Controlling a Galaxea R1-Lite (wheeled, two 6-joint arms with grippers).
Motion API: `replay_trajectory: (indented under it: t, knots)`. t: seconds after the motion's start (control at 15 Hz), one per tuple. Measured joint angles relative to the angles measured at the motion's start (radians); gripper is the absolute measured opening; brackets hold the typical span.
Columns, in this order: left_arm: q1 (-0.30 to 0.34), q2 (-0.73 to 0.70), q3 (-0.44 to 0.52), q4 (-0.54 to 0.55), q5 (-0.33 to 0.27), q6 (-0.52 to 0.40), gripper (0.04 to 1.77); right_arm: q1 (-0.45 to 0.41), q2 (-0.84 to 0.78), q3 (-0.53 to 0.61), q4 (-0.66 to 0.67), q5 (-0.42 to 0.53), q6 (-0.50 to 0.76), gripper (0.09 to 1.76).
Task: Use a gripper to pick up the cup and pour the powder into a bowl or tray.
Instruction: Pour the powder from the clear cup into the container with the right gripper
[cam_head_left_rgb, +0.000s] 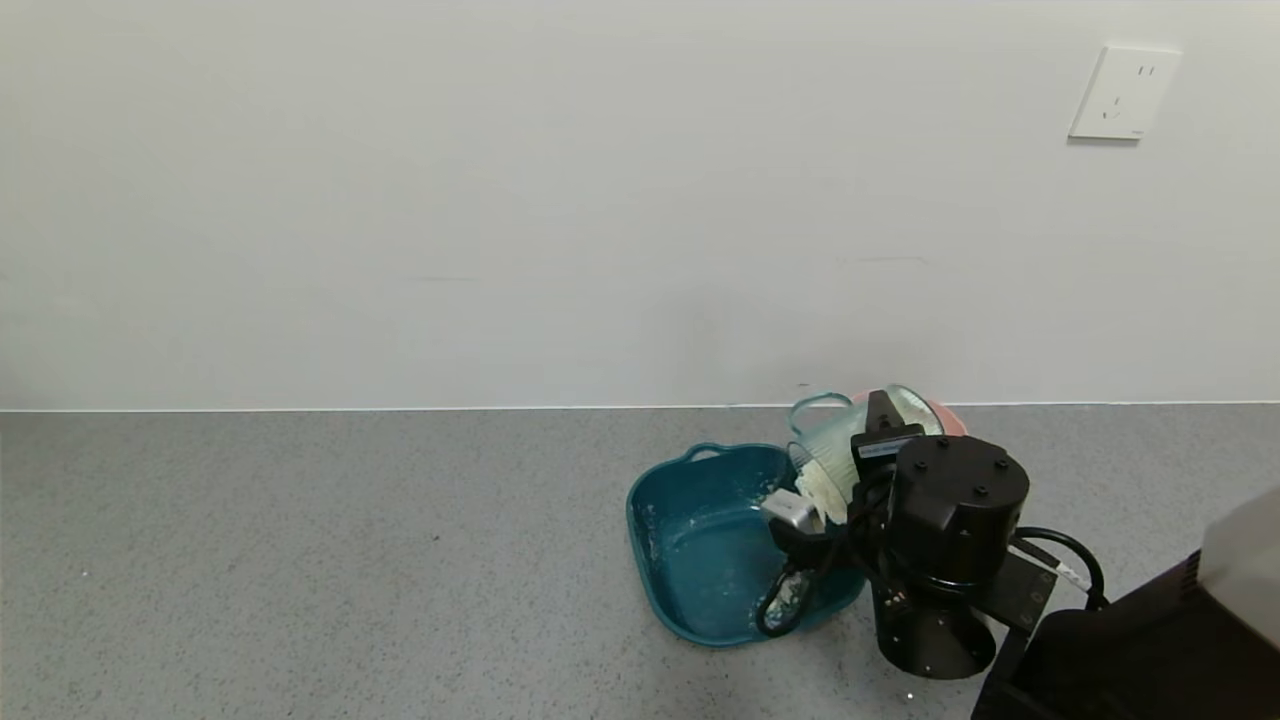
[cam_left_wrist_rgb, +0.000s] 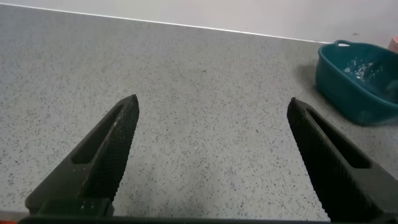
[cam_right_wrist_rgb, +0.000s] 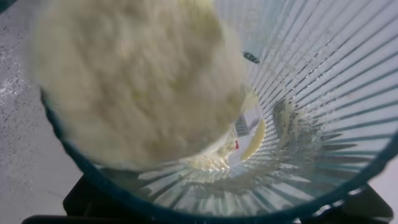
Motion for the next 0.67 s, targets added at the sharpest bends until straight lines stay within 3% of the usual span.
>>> replay_trajectory:
  t: [0.67]
  knots:
    - [0.0,0.0,0.0,0.0,0.0,0.0,1.72,0.013,0.0,0.011,-0.117,-0.02,0.017,1.3]
